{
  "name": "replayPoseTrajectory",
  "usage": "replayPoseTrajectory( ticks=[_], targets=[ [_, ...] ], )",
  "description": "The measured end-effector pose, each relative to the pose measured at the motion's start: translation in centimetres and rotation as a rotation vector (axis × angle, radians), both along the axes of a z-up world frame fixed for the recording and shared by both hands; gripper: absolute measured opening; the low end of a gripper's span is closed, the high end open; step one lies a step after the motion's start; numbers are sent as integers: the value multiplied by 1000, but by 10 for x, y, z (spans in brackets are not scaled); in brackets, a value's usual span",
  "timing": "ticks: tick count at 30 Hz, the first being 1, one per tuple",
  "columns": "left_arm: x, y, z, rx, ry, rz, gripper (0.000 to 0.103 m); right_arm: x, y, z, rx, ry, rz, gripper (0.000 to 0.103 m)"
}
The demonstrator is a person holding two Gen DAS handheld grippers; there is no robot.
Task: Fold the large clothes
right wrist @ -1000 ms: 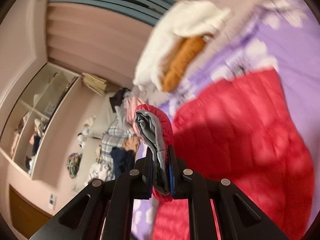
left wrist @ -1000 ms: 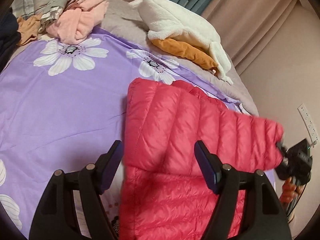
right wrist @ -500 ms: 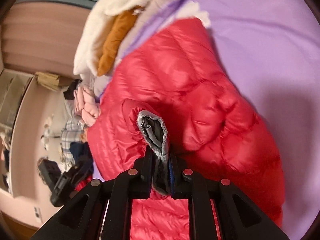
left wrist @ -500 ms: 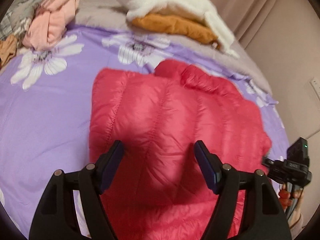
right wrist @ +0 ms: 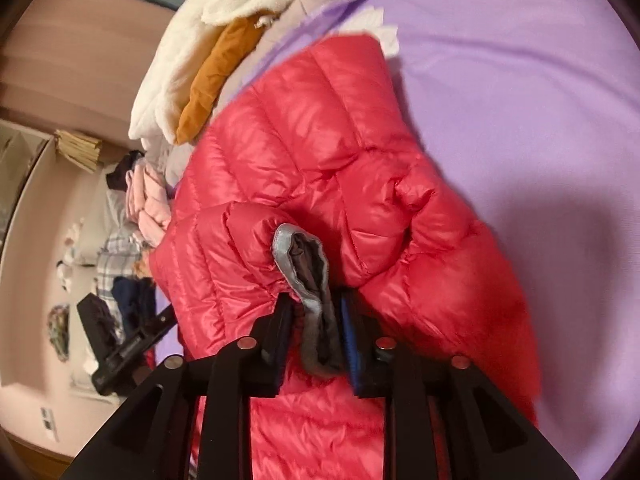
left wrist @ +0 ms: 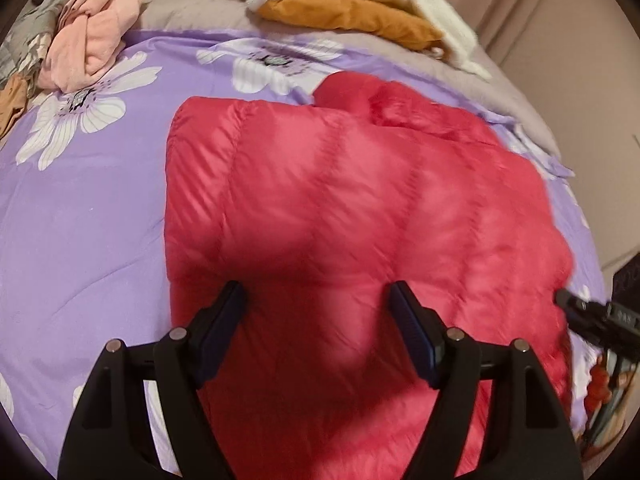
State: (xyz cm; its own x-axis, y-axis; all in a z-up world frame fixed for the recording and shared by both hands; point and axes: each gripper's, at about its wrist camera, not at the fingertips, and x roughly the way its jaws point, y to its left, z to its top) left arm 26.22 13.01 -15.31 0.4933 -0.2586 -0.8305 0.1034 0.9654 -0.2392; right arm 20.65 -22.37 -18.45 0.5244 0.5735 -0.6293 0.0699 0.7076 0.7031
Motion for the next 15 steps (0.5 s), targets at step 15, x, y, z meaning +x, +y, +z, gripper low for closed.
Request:
replayPoseTrajectory(
  ticks=[15],
  targets=[
    [-2, -20, -11, 39, -18, -47, 75, 20, 72, 34, -328, -201, 143, 24]
  ],
)
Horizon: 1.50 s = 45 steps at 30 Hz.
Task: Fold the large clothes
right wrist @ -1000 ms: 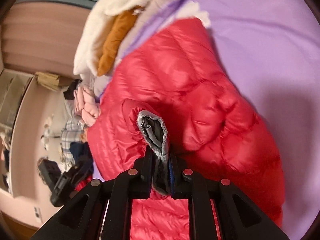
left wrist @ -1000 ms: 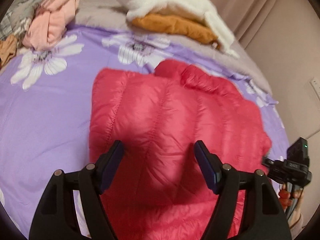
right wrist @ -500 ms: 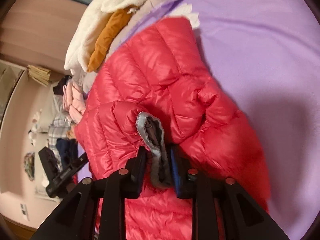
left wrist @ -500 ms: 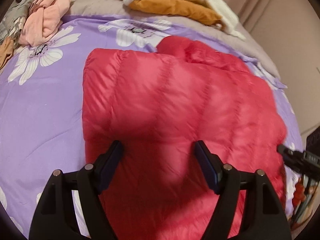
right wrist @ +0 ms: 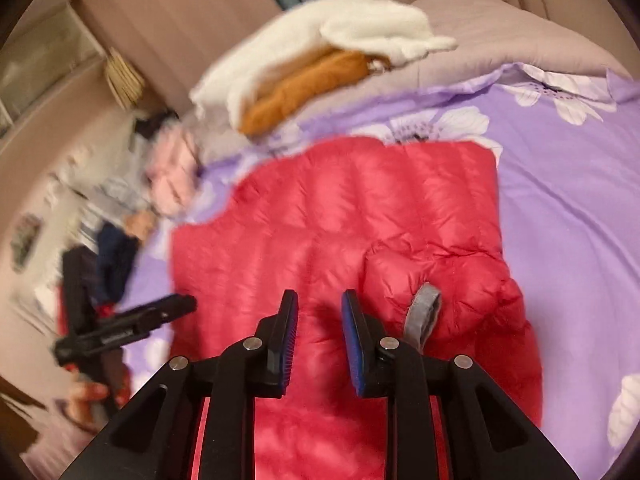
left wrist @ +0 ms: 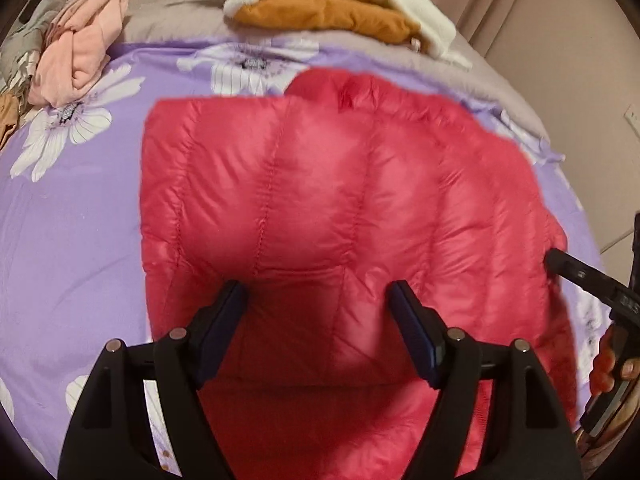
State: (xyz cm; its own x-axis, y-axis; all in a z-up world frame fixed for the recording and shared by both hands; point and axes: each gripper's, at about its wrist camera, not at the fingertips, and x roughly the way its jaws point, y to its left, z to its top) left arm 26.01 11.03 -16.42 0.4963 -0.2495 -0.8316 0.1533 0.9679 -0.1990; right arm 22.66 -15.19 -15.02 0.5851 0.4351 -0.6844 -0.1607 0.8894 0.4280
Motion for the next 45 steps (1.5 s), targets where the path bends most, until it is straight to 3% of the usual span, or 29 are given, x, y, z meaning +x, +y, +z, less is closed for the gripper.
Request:
replayPoseTrajectory(
  ticks=[3, 9, 17, 23, 35, 39, 43, 45],
  targets=[
    [2, -1, -5, 12, 5, -19, 76, 8, 2, -21, -37, 62, -8, 24],
    [8, 5, -12, -33, 31, -5, 77, 13, 1, -34, -20, 85, -10, 21],
    [-13, 13, -4, -20, 40, -12, 77, -15, -15, -22, 37, 78, 12, 20],
    [-10, 12, -14, 1, 46, -8, 79, -11, -13, -38, 64, 110, 15, 20],
    [-22, 10, -18, 39, 45, -31, 81, -11, -6, -37, 7, 116, 18, 20],
    [-20, 7, -22, 36, 42, -31, 87, -5, 0, -40, -10, 123, 12, 20],
    [-31, 8, -15, 19, 34, -5, 87, -9, -8, -36, 52, 139, -3, 21],
    [-43, 8, -11, 18, 24, -3, 87, -20, -15, -28, 90, 111, -4, 27]
  ],
)
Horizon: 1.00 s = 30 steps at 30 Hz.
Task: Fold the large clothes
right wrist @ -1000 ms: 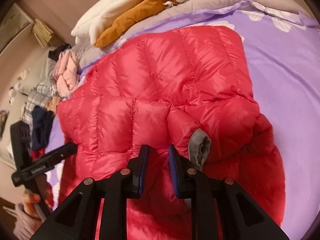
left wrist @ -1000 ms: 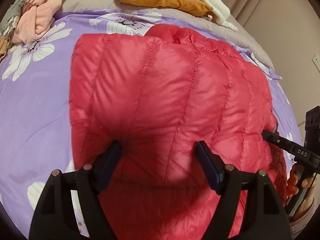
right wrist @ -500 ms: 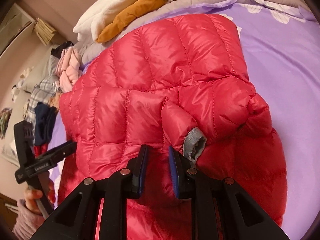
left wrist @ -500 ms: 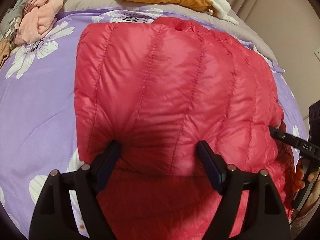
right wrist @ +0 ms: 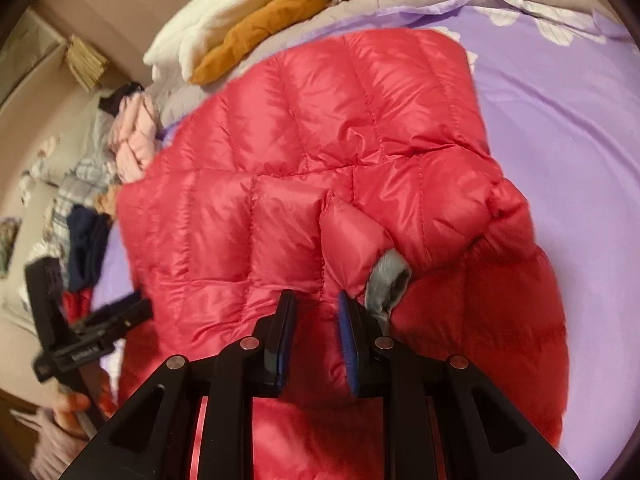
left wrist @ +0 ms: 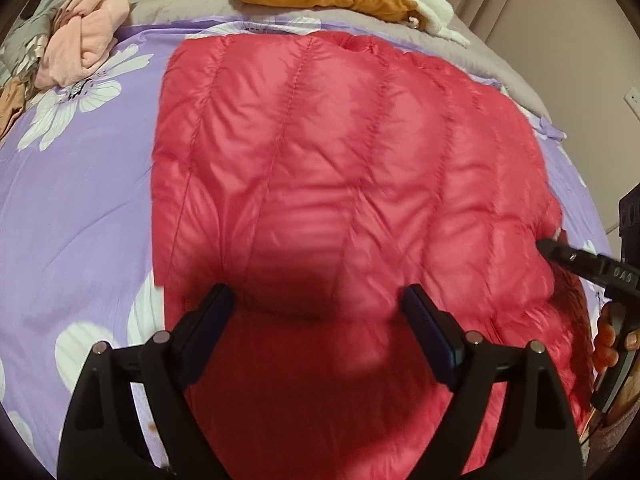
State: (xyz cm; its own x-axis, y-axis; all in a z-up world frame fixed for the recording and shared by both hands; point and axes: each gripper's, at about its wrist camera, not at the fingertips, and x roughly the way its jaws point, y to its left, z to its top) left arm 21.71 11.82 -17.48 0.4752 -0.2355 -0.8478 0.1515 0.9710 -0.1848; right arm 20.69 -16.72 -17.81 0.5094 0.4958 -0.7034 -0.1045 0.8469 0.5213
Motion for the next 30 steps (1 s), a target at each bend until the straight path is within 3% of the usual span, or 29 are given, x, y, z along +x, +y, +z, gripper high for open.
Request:
replayPoseTrajectory(
  ticks=[8, 17, 30],
  targets=[
    [-52, 13, 11, -21, -32, 59, 89, -51, -35, 17, 120, -59, -28, 51],
    [-97, 22, 14, 3, -54, 73, 89, -105, -57, 23, 74, -94, -39, 51],
    [-139, 36, 8, 16, -38, 115, 89, -140, -78, 4, 81, -41, -86, 52]
  ],
)
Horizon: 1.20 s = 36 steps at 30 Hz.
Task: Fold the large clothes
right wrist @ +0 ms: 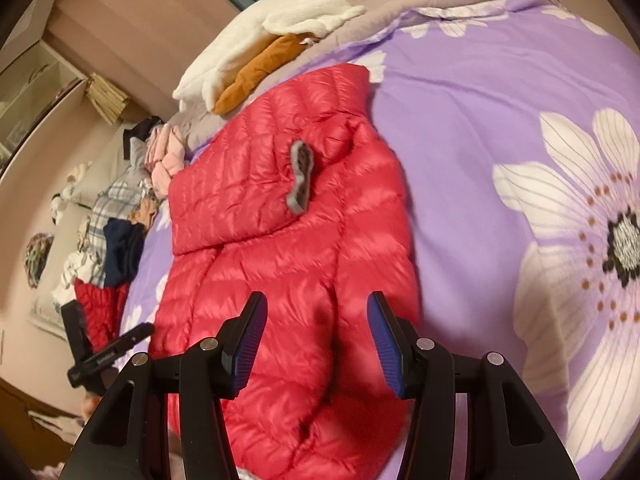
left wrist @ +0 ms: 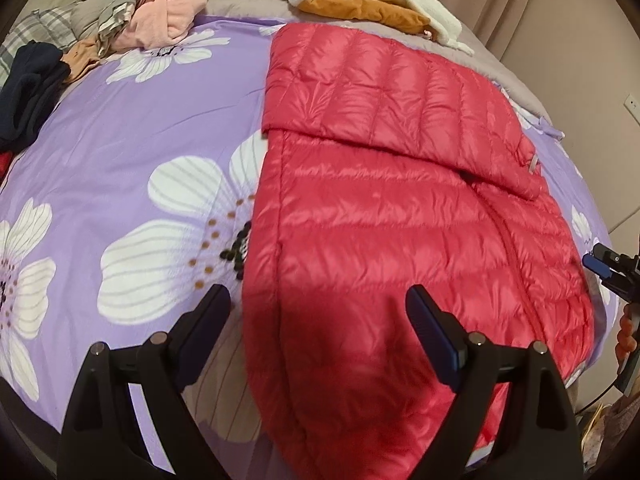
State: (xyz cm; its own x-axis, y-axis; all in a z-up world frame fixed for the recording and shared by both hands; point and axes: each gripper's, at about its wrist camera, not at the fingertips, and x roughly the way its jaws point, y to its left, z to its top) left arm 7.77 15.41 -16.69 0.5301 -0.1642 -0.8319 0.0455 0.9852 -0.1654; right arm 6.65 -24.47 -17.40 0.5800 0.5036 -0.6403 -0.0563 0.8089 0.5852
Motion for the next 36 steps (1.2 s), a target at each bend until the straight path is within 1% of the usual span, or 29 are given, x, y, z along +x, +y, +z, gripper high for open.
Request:
replayPoseTrajectory(
  ticks=[4, 7, 11, 12, 16, 17, 20, 24, 25, 26, 27, 30, 33, 36],
  targets=[
    [-6, 2, -5, -10, 24, 2, 89, -7, -3, -5, 13, 13, -8, 52],
    [-10, 3, -10, -49, 53, 5, 89, -12, -3, -8, 0, 23, -7, 52],
    [-17, 9, -19, -170, 108, 7, 90, -19, -4, -12, -10, 36, 6, 53],
    [-19, 11, -20, -188, 115, 7, 90, -21, -5, -14, -12, 41, 9, 53],
    [-31, 17, -26, -314, 143, -11, 92, -30, -7, -25, 7, 90, 37, 54],
    [-35, 20, -28, -358, 151, -19, 92, -32, -8, -29, 14, 104, 44, 54],
    [-44, 26, -31, -444, 161, -29, 92, -41, -9, -39, 70, 138, 69, 54],
    [-51, 35, -35, -576, 176, -23, 92, -48, -11, -51, 185, 166, 87, 54],
    [-51, 37, -36, -603, 180, -21, 92, -49, -12, -53, 222, 169, 88, 54],
    [-52, 38, -39, -656, 186, -17, 93, -50, -11, -56, 261, 170, 90, 54],
    [-51, 40, -41, -691, 191, -17, 93, -49, -10, -58, 293, 173, 92, 54],
    [-50, 39, -45, -770, 200, -21, 92, -48, -5, -63, 376, 161, 109, 55],
    [-46, 36, -43, -784, 204, -23, 92, -45, 1, -65, 422, 155, 119, 55],
    [-43, 29, -40, -752, 207, -35, 92, -43, 5, -65, 413, 165, 134, 54]
  ],
)
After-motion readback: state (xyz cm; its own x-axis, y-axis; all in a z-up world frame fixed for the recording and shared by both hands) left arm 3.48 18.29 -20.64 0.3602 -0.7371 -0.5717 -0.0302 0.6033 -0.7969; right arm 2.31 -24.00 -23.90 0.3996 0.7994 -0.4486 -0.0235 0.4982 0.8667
